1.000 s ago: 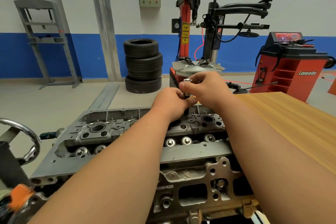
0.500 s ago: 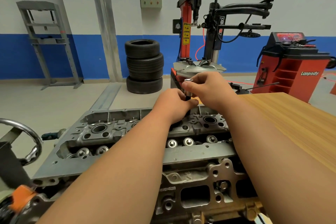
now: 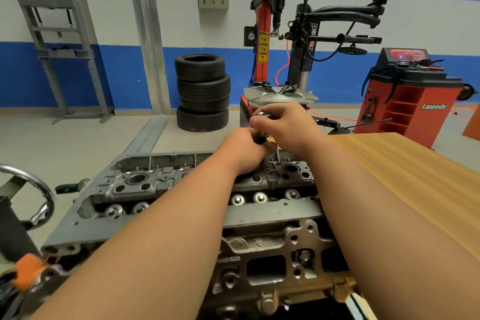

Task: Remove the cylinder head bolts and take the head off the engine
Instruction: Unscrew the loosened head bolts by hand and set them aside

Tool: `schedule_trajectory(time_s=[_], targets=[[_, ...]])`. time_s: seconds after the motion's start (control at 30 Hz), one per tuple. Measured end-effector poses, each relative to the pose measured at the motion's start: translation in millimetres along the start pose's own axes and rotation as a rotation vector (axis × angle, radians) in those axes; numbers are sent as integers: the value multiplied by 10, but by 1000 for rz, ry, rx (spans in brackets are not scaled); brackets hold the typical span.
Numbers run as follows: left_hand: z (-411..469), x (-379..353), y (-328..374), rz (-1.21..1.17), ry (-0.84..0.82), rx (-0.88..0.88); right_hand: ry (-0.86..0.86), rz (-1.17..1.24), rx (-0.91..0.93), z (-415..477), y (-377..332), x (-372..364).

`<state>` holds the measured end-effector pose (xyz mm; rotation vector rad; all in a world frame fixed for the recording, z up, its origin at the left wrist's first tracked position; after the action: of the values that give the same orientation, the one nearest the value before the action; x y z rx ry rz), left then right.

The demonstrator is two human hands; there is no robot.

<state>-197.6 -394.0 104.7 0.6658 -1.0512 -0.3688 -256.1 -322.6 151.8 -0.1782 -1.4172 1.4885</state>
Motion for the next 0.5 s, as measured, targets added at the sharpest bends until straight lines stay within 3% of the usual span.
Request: schedule_trajectory(time_s=[0.2,0.5], targets=[[-1,24,84,153,-135,112,-58,57,-22,-20,-25,-82],[-16,15,18,-10,3,56,137,44,-102,68,149,92]])
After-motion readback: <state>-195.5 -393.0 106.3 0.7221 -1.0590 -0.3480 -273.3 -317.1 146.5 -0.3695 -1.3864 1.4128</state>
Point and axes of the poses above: each hand's wrist, its own z-axis towards the middle knuckle, its own x-axis out of the back of the hand, y = z × x, the point moved 9 cm from there along z, towards the middle knuckle, and after that the axes turned 11 degrees about -x, right-handed, at the moved point
